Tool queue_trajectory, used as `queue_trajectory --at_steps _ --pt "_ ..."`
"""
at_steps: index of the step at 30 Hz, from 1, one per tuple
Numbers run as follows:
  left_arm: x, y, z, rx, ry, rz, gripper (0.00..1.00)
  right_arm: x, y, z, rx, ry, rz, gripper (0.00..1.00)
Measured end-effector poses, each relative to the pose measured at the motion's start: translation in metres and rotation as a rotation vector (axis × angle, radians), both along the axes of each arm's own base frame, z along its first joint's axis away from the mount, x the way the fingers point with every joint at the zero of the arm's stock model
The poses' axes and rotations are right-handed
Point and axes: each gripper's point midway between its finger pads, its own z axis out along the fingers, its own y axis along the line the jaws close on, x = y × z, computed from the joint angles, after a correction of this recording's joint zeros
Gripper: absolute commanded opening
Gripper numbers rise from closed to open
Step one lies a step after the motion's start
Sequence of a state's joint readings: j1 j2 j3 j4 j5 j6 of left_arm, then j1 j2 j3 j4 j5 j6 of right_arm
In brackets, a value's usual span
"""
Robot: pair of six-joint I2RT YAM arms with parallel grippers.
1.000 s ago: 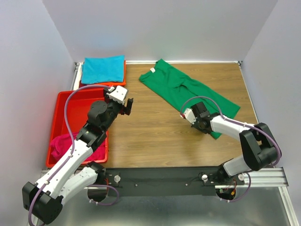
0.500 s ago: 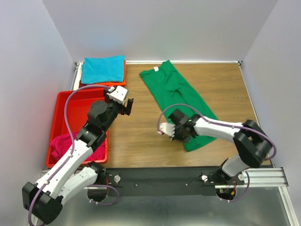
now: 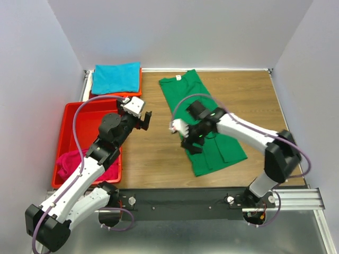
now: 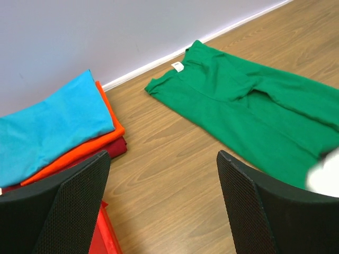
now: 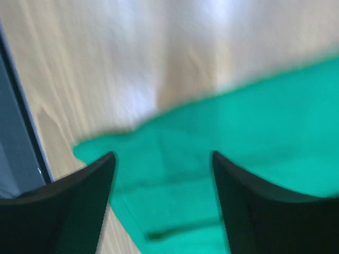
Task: Fold and stack the t-shirts
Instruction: Fold the tshirt
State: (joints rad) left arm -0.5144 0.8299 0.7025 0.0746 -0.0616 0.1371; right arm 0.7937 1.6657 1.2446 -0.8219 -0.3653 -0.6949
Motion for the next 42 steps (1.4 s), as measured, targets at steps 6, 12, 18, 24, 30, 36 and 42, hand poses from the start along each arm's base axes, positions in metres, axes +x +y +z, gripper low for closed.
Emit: queue_trajectory --at_steps 6,12,18,24,30,36,42 --pt "-0.011 -0.032 -0.007 -0.001 -0.009 -0.192 0.92 0.049 -0.102 0.035 0.146 -0.043 -0.298 0.99" --pt "-0.058 -0.122 -0.057 0.121 0.068 -0.575 0.84 0.02 -0.181 0.018 0.206 -0.091 -0.293 0.98" --pt "-0.16 -0.201 -0.106 0.311 0.055 -0.955 0.82 -0.038 -0.205 -0.033 0.148 -0.017 -0.097 0.96" --pt "-0.205 -0.229 -0.171 0.515 0.099 -1.079 0.82 -0.045 -0.22 -0.044 0.084 -0.095 0.055 0.96" --pt "-0.192 -0.246 -0.214 0.668 0.13 -1.026 0.8 -0.036 -0.225 -0.053 0.061 -0.135 0.129 0.92" --pt "-0.187 -0.258 -0.228 0.72 0.134 -1.007 0.79 -0.026 -0.229 -0.067 0.041 -0.124 0.14 0.85" --pt "-0.184 -0.256 -0.245 0.765 0.159 -0.988 0.77 -0.018 -0.23 -0.069 0.034 -0.146 0.124 0.79"
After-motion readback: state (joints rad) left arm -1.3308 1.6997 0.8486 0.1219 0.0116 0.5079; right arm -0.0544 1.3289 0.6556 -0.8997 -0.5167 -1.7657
